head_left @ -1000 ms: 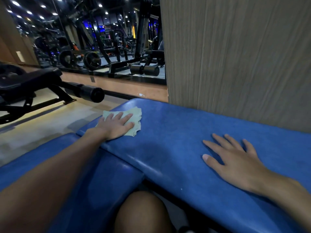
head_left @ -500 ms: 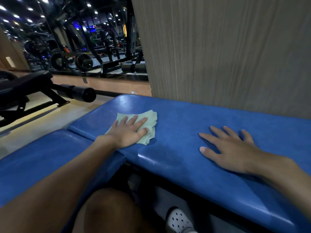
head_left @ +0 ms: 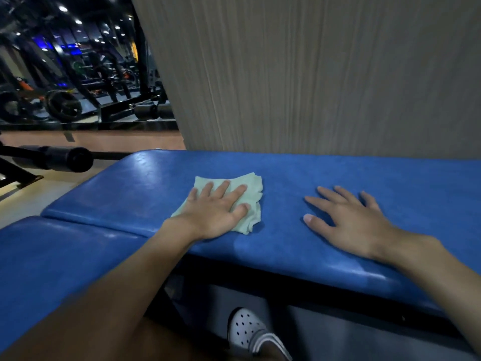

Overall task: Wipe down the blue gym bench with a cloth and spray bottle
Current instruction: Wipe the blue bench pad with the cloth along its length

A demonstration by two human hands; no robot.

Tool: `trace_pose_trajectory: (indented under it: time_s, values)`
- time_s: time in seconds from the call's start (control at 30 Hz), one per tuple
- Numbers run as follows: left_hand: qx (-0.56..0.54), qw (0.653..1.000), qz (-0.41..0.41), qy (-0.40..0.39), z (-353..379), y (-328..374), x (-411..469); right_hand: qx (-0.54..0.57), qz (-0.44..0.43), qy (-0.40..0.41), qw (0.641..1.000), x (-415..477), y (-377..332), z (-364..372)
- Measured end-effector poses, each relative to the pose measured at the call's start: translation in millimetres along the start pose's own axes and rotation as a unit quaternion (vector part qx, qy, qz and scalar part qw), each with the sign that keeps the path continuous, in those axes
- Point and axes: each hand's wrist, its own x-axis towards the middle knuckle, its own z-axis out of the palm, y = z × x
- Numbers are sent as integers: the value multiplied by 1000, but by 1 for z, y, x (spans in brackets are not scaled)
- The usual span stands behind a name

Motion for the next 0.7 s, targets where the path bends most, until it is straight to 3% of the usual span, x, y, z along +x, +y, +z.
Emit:
trace_pose_trajectory:
  time_s: [0.27, 0.47, 0.57, 0.7]
  values:
    - [-23, 996, 88, -10, -3, 50, 2, 77, 9, 69, 995, -14, 5, -22]
    - [-60, 992, 78, 79, -8, 0, -9, 155, -50, 103, 981, 27, -73, -31]
    - [-161, 978, 60, 120, -6, -36, -13, 192, -77, 98, 973, 53, -119, -13]
    - [-162, 977, 31, 134, -3, -59, -19, 13, -67, -27, 997, 68, -129, 19]
